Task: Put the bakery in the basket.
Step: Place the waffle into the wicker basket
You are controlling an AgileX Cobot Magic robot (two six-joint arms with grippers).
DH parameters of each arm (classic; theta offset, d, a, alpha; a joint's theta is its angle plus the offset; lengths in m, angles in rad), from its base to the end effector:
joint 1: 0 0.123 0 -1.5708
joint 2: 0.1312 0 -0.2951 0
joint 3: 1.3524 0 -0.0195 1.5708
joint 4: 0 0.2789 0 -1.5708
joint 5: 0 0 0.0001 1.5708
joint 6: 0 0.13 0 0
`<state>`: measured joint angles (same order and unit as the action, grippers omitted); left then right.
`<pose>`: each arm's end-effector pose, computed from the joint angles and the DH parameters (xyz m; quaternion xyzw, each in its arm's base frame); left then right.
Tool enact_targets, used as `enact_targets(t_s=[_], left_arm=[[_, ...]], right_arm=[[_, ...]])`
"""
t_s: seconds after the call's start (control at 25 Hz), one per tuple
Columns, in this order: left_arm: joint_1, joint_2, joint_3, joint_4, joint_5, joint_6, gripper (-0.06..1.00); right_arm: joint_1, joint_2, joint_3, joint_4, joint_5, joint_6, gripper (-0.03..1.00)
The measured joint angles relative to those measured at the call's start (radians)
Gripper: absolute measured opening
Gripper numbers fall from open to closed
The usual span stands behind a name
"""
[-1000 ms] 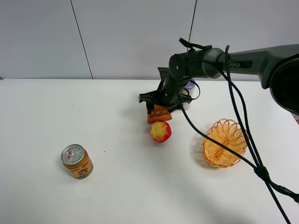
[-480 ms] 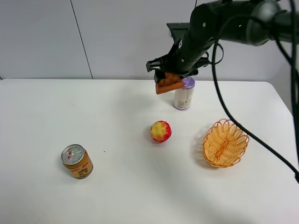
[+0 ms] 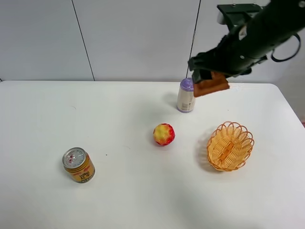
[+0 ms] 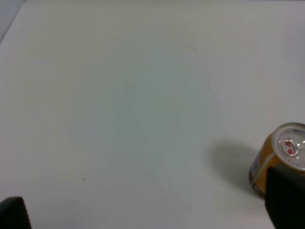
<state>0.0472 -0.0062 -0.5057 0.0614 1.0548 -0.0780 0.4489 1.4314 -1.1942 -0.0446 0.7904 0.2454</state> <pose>0.0427 0.0090 0.2760 -0.0543 0.8464 0.0225 0.5293 0.3197 0.1494 0.2907 -0.1065 0.9446 0.0867 0.2982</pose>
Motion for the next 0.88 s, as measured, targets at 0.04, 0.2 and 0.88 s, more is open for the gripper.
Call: enact_targets(t_s=[0.04, 0.2, 0.88], left_arm=[[0.0, 0.0, 0.0, 0.0, 0.0, 0.0, 0.99], [0.0, 0.0, 0.0, 0.0, 0.0, 0.0, 0.99], [0.0, 0.0, 0.0, 0.0, 0.0, 0.001, 0.99]], right_arm=[[-0.016, -0.04, 0.058, 0.002, -0.007, -0.005, 0.66], [-0.093, -0.199, 0.268, 0.02, -0.032, -0.083, 0.66], [-0.353, -0.13, 0.575, 0.195, -0.334, -0.537, 0.66]])
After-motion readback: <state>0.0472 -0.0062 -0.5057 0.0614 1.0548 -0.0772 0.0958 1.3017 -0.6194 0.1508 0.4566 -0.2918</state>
